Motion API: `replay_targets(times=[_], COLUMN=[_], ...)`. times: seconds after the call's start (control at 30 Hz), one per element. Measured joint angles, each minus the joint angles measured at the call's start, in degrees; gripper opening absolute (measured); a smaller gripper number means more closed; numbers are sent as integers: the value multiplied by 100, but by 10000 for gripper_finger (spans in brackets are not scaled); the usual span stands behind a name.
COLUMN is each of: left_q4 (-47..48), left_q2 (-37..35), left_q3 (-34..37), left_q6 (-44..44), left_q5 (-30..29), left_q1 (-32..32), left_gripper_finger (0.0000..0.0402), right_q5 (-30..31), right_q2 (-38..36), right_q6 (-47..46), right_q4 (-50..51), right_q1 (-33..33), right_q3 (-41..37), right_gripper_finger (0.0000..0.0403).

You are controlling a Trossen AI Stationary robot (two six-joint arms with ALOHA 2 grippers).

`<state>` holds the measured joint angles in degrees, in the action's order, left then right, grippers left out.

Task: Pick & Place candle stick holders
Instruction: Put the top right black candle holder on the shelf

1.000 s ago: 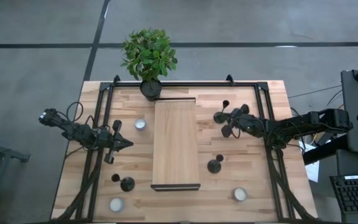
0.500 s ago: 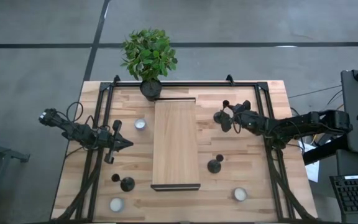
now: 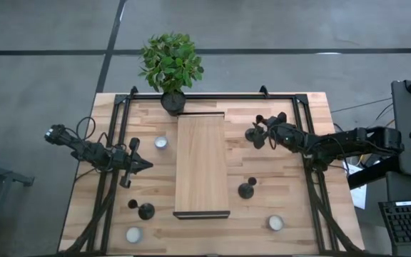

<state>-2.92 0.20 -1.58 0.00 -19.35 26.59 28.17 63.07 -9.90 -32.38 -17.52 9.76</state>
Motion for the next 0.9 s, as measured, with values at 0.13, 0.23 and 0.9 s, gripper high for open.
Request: replay_targets(times=[0.13, 0.23, 0.9], left_q4=[0, 0, 4], left_q2=[-1, 0, 1], left_q3=[0, 0, 0], left_q6=[1, 0, 0], left_q5=[0, 0, 0], left_q1=[2, 1, 0], left_gripper_finger=[14, 14, 14], right_q5=[-178, -182, -1174], right_q2=[0, 0, -1049], right_q6=[89, 111, 337], right_q4=[-9, -20, 2115], right_q1=[-2, -2, 459], right_q3=[0, 0, 1841], right_gripper_finger=[33, 18, 10])
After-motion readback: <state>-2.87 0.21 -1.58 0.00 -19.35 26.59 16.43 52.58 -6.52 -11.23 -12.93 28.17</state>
